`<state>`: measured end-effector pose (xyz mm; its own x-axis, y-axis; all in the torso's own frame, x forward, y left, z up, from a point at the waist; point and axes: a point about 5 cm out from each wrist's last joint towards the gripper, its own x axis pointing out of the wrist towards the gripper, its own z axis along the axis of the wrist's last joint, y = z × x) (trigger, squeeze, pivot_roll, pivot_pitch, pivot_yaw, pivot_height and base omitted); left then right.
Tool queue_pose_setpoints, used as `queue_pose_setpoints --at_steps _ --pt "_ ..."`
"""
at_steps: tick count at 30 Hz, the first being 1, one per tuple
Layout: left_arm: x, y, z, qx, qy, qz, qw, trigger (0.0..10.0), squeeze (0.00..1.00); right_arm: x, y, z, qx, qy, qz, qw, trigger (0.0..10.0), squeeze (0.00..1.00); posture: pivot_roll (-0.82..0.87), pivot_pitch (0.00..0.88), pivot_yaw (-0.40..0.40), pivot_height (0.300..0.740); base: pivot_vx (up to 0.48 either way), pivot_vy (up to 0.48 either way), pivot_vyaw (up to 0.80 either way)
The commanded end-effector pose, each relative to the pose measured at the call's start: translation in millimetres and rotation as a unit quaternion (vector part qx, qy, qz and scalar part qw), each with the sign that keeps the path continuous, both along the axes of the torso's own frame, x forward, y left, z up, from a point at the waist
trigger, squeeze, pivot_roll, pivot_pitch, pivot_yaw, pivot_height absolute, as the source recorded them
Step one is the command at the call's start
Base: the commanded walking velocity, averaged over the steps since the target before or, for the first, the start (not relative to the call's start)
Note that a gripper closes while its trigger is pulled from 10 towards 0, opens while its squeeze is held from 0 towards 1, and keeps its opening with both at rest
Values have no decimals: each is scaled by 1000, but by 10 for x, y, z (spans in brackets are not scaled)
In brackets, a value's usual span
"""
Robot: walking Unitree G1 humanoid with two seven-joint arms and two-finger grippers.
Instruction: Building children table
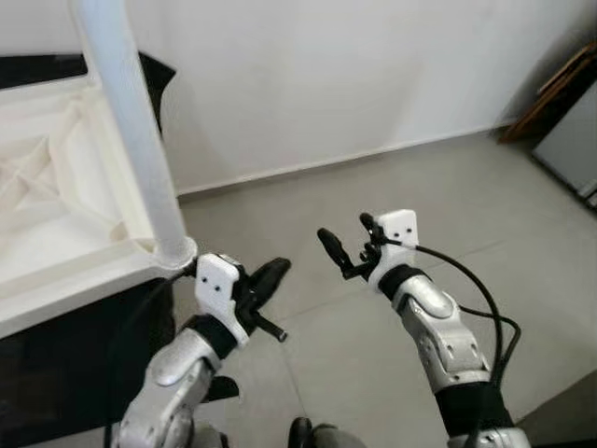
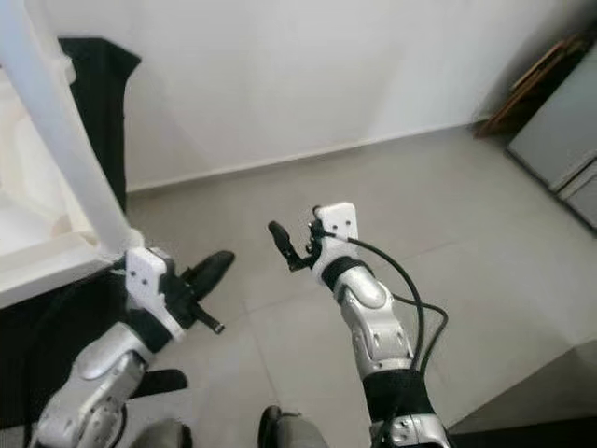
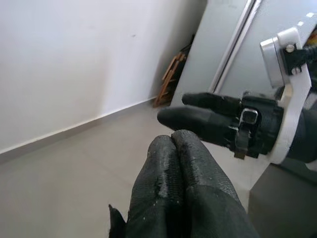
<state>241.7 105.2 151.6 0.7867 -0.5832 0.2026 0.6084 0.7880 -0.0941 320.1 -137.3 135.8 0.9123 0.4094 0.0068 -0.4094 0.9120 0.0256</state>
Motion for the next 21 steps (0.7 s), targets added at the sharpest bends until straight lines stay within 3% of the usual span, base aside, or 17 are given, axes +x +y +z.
queue_pose_setpoints --at_steps 1,5,11,17,21 --pt "-19 3 -30 -1 8 2 1000 10000 0 -19 -18 -54 1 11 2 1000 10000 0 -37 194 -158 740 0 -458 0" --pt "10 23 -26 -4 10 14 1000 10000 0 -16 -17 -53 1 12 2 1000 10000 0 -39 198 -157 740 0 -458 0" --pt "154 157 -35 -1 16 100 995 10000 0 -12 -11 -52 4 13 2 1000 10000 0 -41 200 -153 740 0 0 0" --pt "177 196 -100 10 40 111 993 10000 0 -7 0 -52 6 14 3 1000 10000 0 -42 203 -149 740 0 0 0" --pt "175 201 -93 5 39 109 993 10000 0 -5 7 -50 7 15 4 1000 10000 0 -44 204 -147 740 309 0 0"
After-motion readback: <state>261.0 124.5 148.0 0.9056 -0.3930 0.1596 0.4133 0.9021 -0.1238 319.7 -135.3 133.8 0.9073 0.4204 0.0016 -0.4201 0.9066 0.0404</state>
